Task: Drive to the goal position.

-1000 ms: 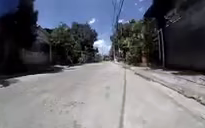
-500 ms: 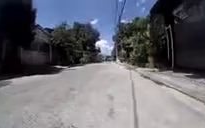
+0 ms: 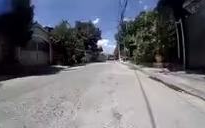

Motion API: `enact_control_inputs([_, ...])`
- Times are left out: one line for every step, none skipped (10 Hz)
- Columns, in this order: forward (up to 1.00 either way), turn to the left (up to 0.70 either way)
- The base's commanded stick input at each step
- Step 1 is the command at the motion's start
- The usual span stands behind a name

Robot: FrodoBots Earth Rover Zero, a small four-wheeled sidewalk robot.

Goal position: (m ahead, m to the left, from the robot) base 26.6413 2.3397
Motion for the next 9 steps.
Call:
enact_control_inputs([1.00, 0.00])
enact_control_inputs([1.00, 0.00])
enact_control_inputs([1.00, 0.00])
enact_control_inputs([1.00, 0.00])
enact_control_inputs([1.00, 0.00])
enact_control_inputs([1.00, 0.00])
enact_control_inputs([1.00, 0.00])
enact_control_inputs([1.00, 0.00])
enact_control_inputs([1.00, 0.00])
